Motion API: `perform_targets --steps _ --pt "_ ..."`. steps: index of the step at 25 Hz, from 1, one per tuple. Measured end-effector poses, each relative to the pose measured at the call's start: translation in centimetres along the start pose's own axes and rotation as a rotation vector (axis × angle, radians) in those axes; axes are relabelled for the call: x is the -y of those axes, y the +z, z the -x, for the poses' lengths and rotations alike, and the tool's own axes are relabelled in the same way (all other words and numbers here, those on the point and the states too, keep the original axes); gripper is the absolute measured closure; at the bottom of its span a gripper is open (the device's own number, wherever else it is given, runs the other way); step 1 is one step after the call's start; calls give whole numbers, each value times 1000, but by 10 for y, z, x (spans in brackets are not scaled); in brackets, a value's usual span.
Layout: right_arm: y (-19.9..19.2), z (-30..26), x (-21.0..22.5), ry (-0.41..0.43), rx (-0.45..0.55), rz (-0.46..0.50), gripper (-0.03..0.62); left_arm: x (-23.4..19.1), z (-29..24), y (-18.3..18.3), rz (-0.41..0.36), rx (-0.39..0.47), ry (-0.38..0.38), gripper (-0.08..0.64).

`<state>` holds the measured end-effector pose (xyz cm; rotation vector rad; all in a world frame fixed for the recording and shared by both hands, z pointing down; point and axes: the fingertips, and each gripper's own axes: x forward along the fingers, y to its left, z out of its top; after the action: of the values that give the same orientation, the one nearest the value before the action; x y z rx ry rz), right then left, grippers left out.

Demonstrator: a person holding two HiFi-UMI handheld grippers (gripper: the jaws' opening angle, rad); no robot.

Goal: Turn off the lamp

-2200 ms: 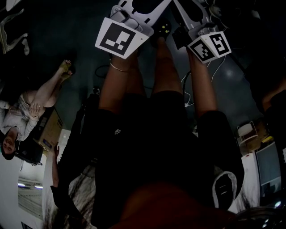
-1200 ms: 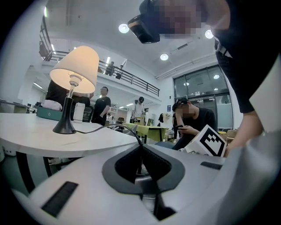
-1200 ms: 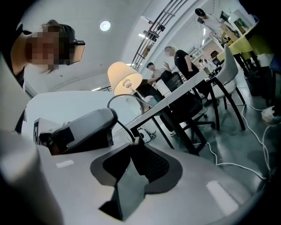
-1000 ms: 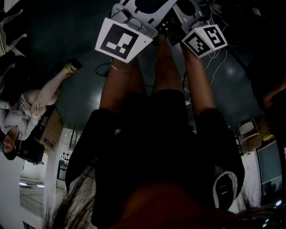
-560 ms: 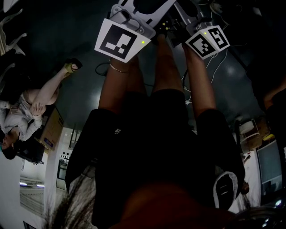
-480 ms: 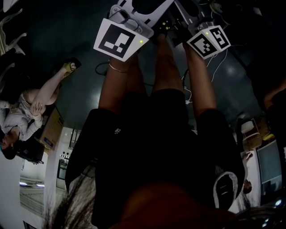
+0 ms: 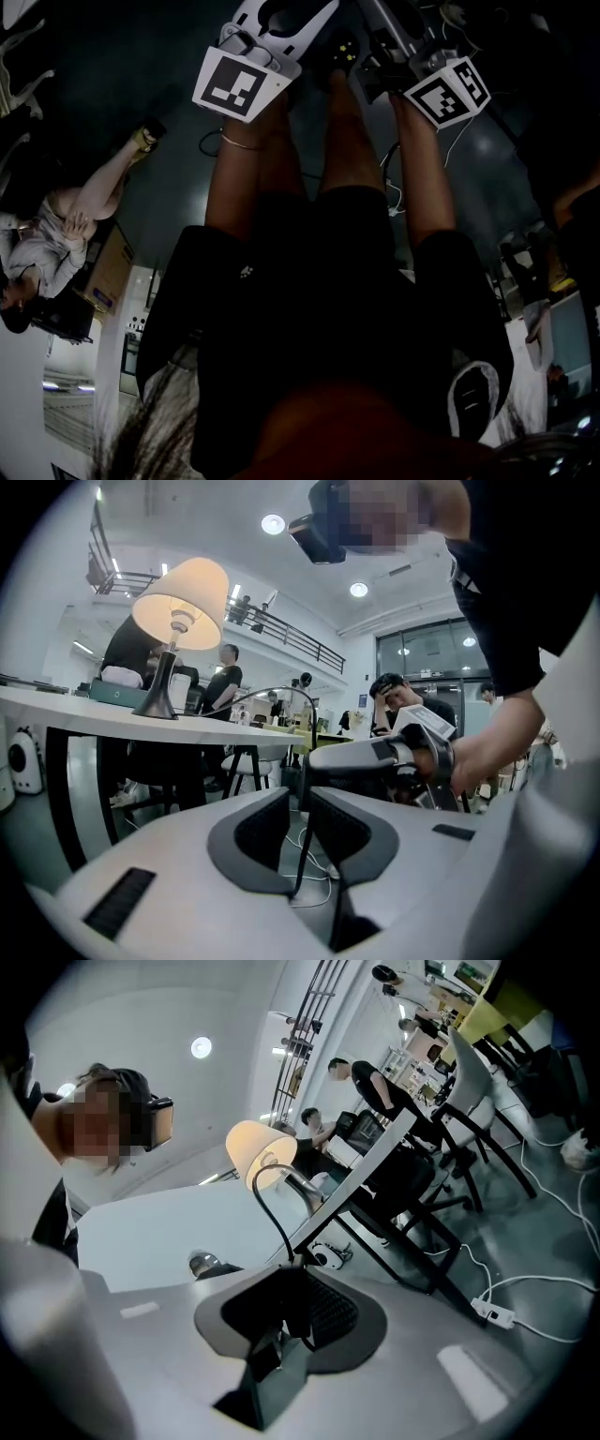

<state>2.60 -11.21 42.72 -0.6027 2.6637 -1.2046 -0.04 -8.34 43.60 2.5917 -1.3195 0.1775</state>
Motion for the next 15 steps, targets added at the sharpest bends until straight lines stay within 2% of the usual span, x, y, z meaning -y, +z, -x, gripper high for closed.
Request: perform_targets --steps 9,15 --pt "10 1 -3 32 36 -51 515 5 -4 -21 23 -31 -27 492" --pt "12 2 -6 61 74 -130 515 8 -9 -26 12 -46 -45 491"
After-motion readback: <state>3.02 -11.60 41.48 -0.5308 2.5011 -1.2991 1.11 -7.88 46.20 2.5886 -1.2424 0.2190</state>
